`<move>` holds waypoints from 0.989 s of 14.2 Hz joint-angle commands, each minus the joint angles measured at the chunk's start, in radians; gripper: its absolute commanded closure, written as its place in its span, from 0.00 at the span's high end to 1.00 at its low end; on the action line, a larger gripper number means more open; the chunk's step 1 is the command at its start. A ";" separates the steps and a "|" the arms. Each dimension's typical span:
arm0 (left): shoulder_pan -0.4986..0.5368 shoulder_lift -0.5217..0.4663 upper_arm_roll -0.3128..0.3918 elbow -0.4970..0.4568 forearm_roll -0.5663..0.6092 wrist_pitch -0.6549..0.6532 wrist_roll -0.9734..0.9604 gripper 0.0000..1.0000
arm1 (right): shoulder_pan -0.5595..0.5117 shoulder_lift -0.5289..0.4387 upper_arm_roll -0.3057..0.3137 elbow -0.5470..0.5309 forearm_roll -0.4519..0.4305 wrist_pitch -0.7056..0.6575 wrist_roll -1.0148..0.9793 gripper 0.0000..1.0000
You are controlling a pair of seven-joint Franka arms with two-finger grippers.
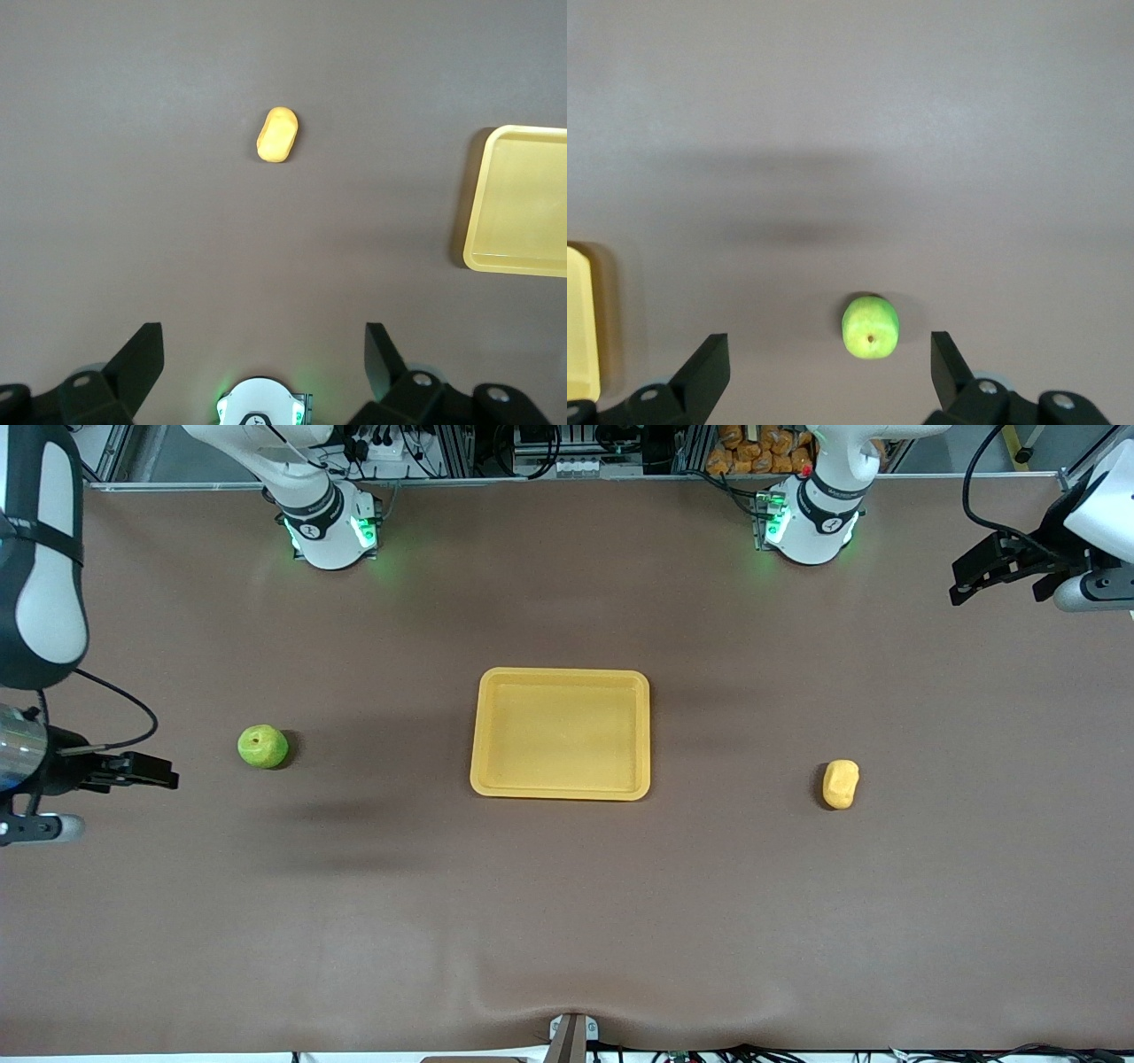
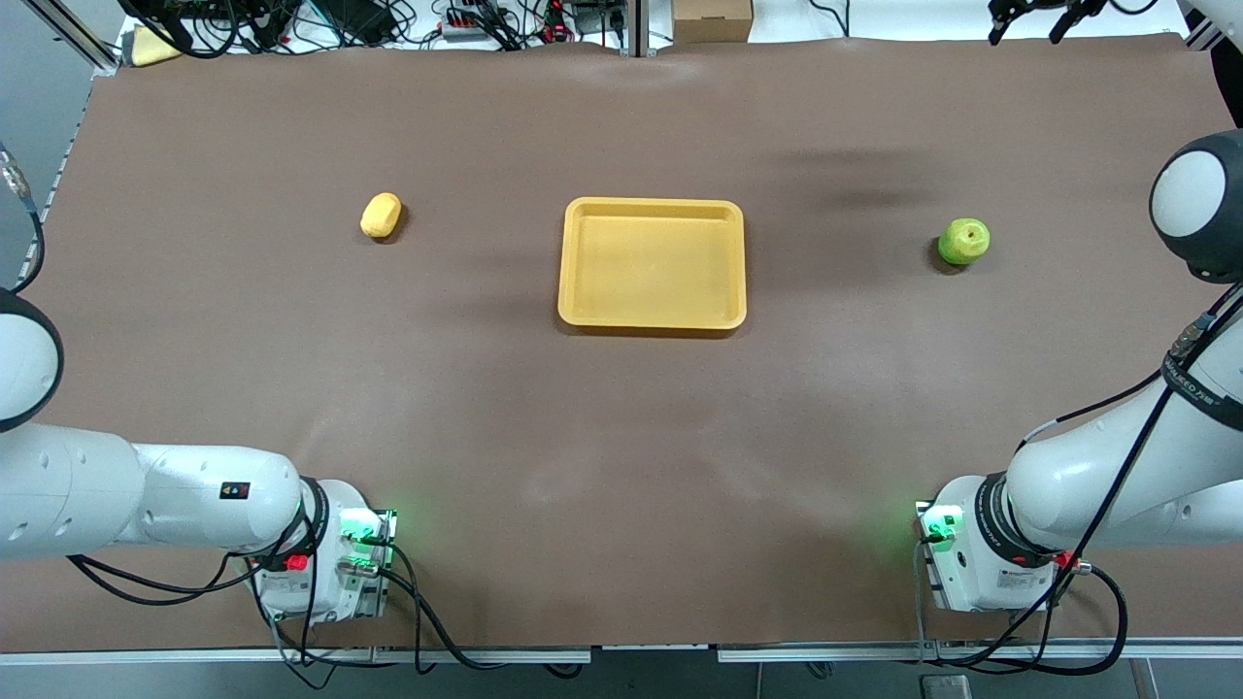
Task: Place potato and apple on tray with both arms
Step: 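Move the left gripper toward the yellow potato while the right gripper reaches the apple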
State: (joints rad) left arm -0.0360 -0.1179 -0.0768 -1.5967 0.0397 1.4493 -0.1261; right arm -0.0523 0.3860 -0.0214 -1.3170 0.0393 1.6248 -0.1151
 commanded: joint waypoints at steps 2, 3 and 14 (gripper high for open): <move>-0.002 0.017 -0.001 0.037 -0.021 -0.007 -0.003 1.00 | -0.003 -0.096 0.003 0.039 0.002 -0.110 -0.008 1.00; -0.002 0.026 -0.001 0.043 -0.021 -0.009 -0.003 1.00 | 0.000 -0.117 0.005 0.039 0.002 -0.138 -0.006 1.00; 0.001 0.038 -0.003 0.041 -0.041 -0.010 0.014 1.00 | 0.002 -0.407 0.000 -0.175 0.004 -0.207 0.029 1.00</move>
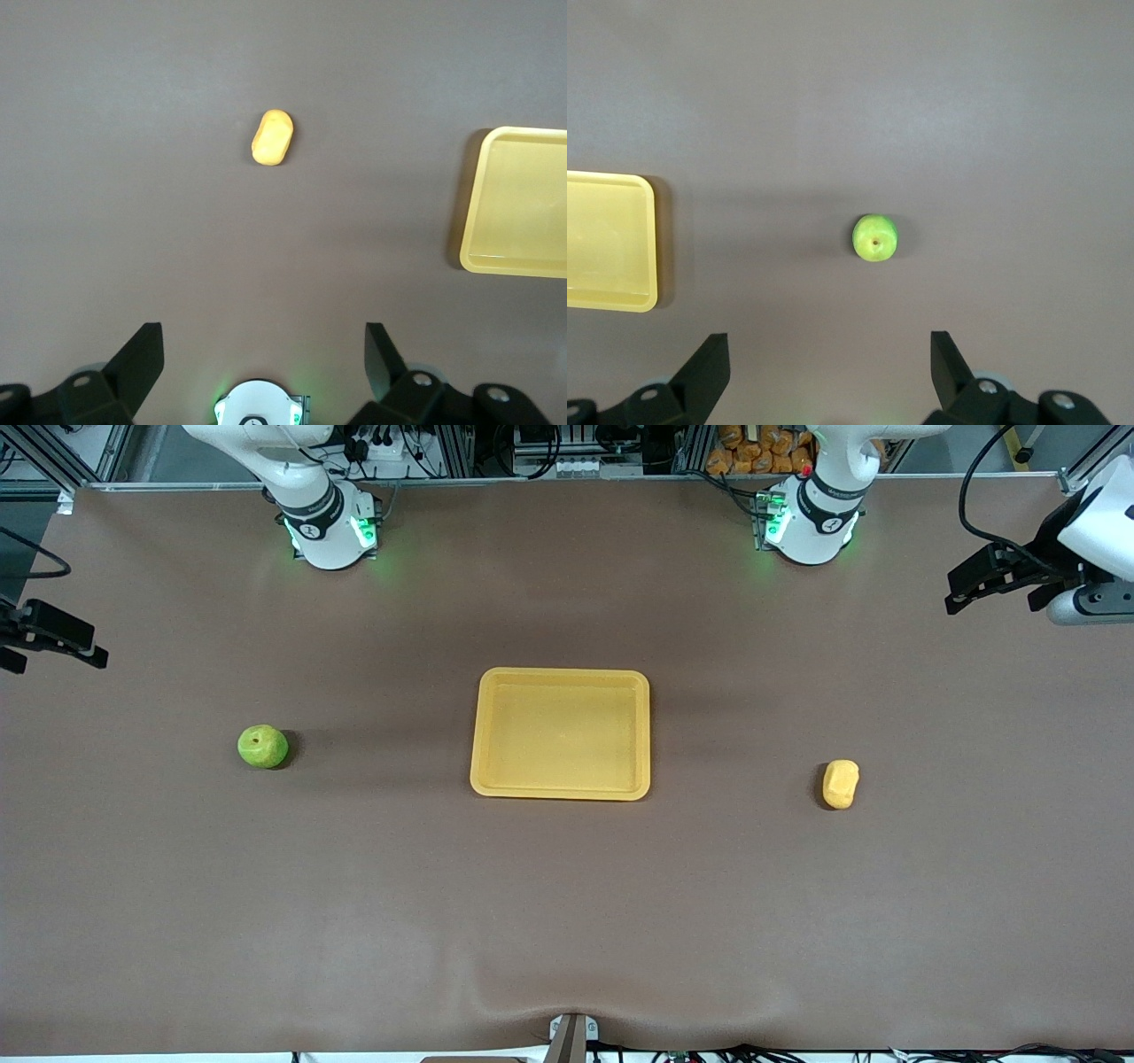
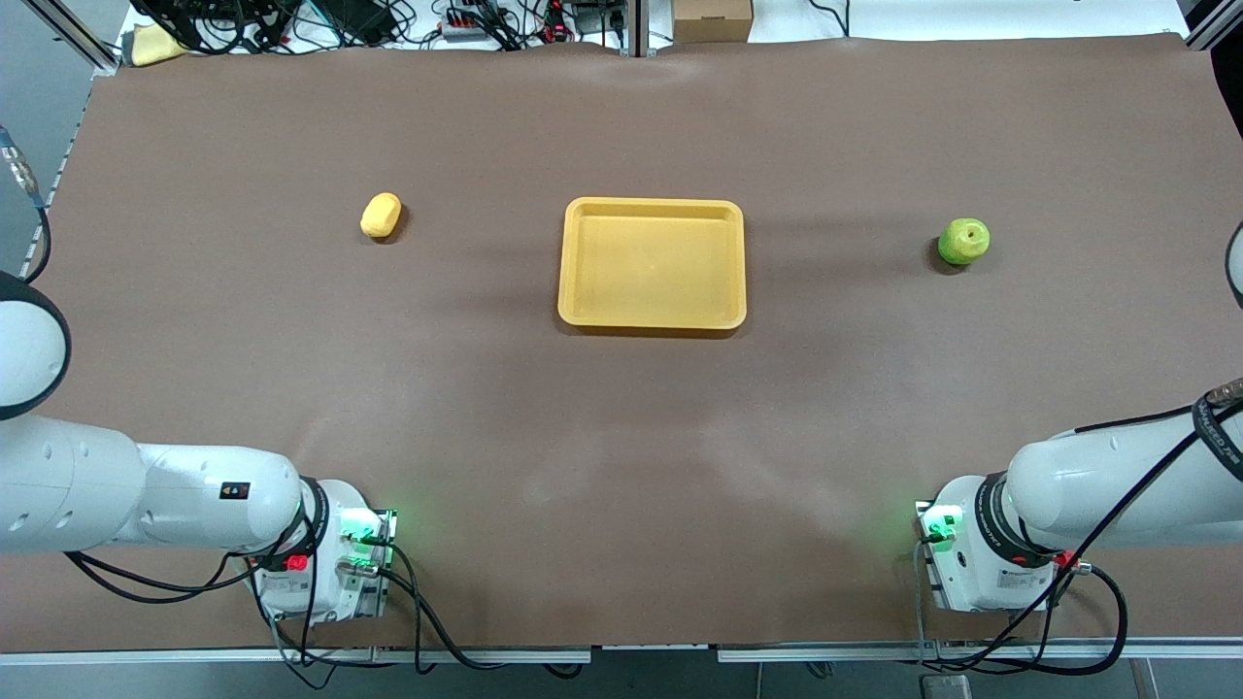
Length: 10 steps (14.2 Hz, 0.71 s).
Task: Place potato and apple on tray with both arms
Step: 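Move the left gripper toward the yellow potato while the right gripper reaches the apple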
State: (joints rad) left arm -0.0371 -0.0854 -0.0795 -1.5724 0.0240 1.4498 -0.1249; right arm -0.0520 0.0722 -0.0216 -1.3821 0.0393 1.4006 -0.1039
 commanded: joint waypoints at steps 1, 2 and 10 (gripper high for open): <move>0.000 0.006 0.000 0.015 -0.026 -0.017 0.011 1.00 | 0.003 -0.127 0.000 -0.161 0.004 0.029 0.018 1.00; 0.000 0.006 0.000 0.008 -0.026 -0.016 0.010 1.00 | 0.004 -0.155 0.002 -0.210 0.004 0.047 0.018 1.00; 0.006 0.000 -0.014 -0.081 -0.013 0.044 -0.001 1.00 | 0.020 -0.241 0.026 -0.341 -0.001 0.090 0.118 1.00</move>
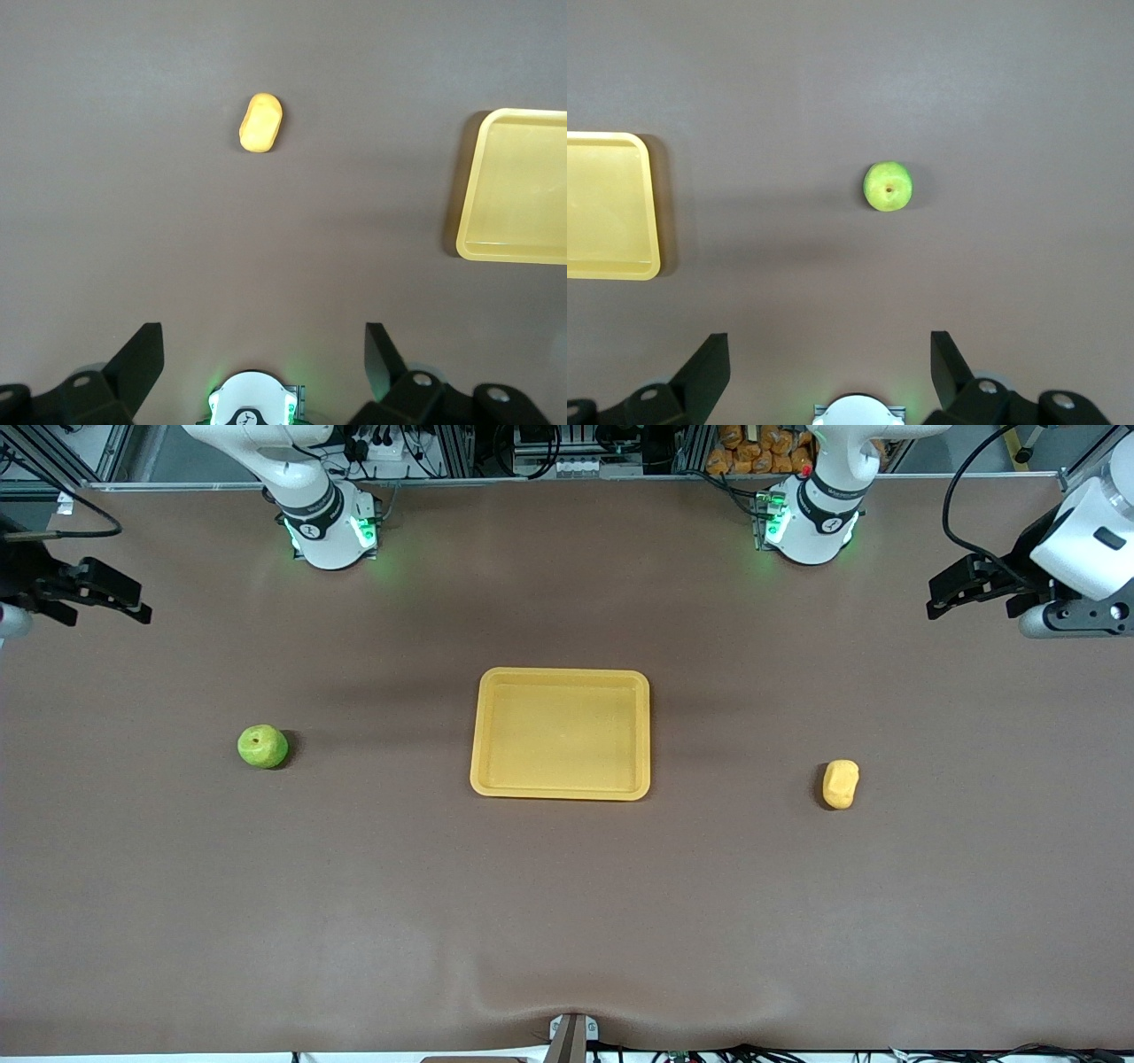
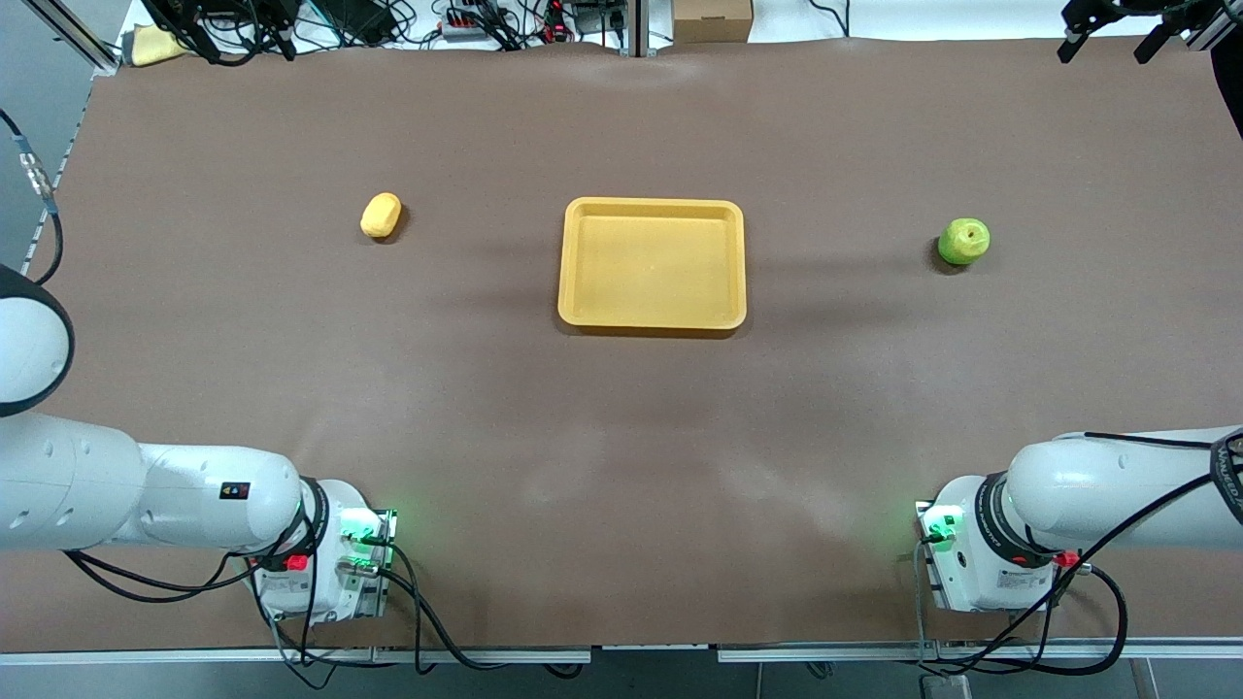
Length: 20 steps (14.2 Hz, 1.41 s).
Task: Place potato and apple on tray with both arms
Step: 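Move the left gripper toward the yellow potato while the right gripper reaches the apple, then lower the left gripper over the potato while the right gripper lowers to the apple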
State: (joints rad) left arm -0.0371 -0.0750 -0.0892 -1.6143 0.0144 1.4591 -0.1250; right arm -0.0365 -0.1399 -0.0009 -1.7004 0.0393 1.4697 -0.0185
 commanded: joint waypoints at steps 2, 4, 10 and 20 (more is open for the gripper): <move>0.009 -0.011 -0.004 -0.074 -0.002 0.076 0.001 1.00 | -0.006 0.003 -0.001 0.030 -0.001 0.027 0.026 1.00; 0.008 -0.012 -0.004 -0.114 -0.001 0.119 0.002 1.00 | -0.019 0.070 -0.002 0.094 0.001 0.024 0.022 1.00; 0.009 -0.019 -0.004 -0.277 0.001 0.312 0.022 1.00 | -0.020 0.189 -0.002 0.177 0.016 0.034 0.020 1.00; 0.009 0.018 -0.004 -0.490 0.033 0.633 0.103 1.00 | -0.019 0.302 -0.002 0.177 0.011 0.135 0.020 1.00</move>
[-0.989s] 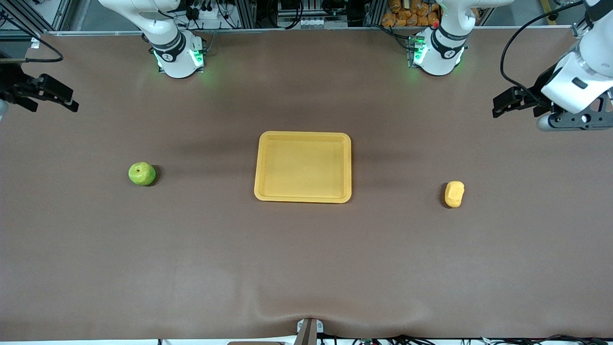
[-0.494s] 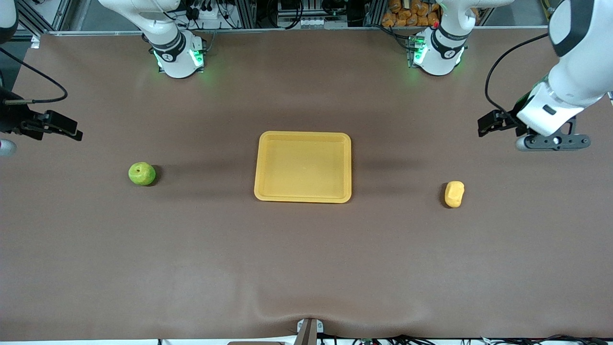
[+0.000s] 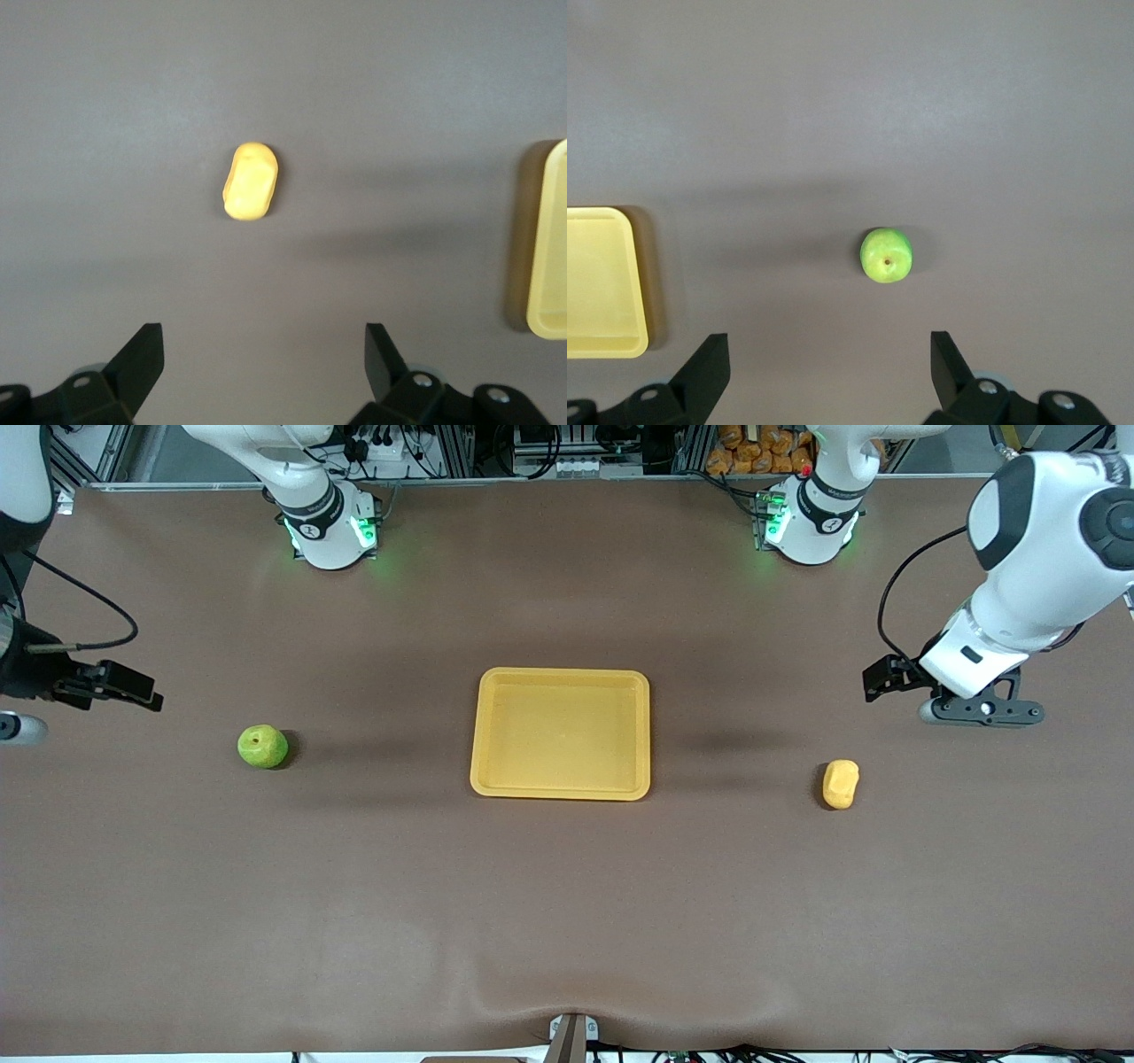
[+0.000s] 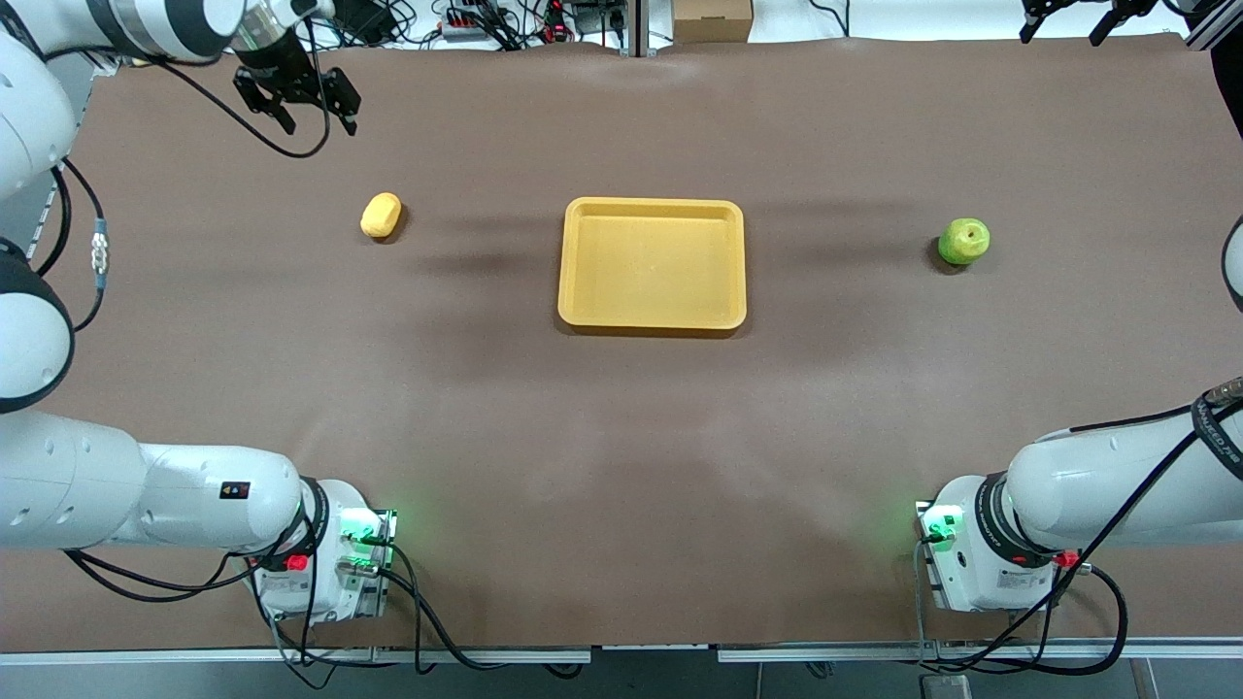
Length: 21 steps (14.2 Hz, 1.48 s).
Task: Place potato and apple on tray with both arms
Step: 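Lower the left gripper over the potato while the right gripper lowers to the apple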
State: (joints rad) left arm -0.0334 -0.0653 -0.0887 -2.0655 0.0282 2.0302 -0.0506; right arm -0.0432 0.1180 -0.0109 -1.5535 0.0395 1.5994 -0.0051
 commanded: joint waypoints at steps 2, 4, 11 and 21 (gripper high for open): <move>0.007 0.051 -0.003 -0.042 0.036 0.097 0.095 1.00 | -0.012 0.067 0.009 0.030 0.008 0.013 0.007 1.00; 0.009 0.080 -0.003 -0.042 0.047 0.122 0.141 1.00 | -0.012 0.095 0.009 0.029 0.007 0.022 0.005 1.00; 0.064 0.223 -0.005 -0.042 0.048 0.266 0.311 1.00 | -0.015 0.195 0.008 0.021 -0.003 0.062 0.004 1.00; 0.056 0.367 -0.005 -0.042 0.048 0.401 0.387 1.00 | -0.043 0.250 0.006 -0.103 -0.004 0.128 0.004 1.00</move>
State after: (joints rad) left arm 0.0246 0.2704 -0.0899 -2.1114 0.0596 2.3995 0.3210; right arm -0.0726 0.3788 -0.0158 -1.6134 0.0383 1.7011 -0.0052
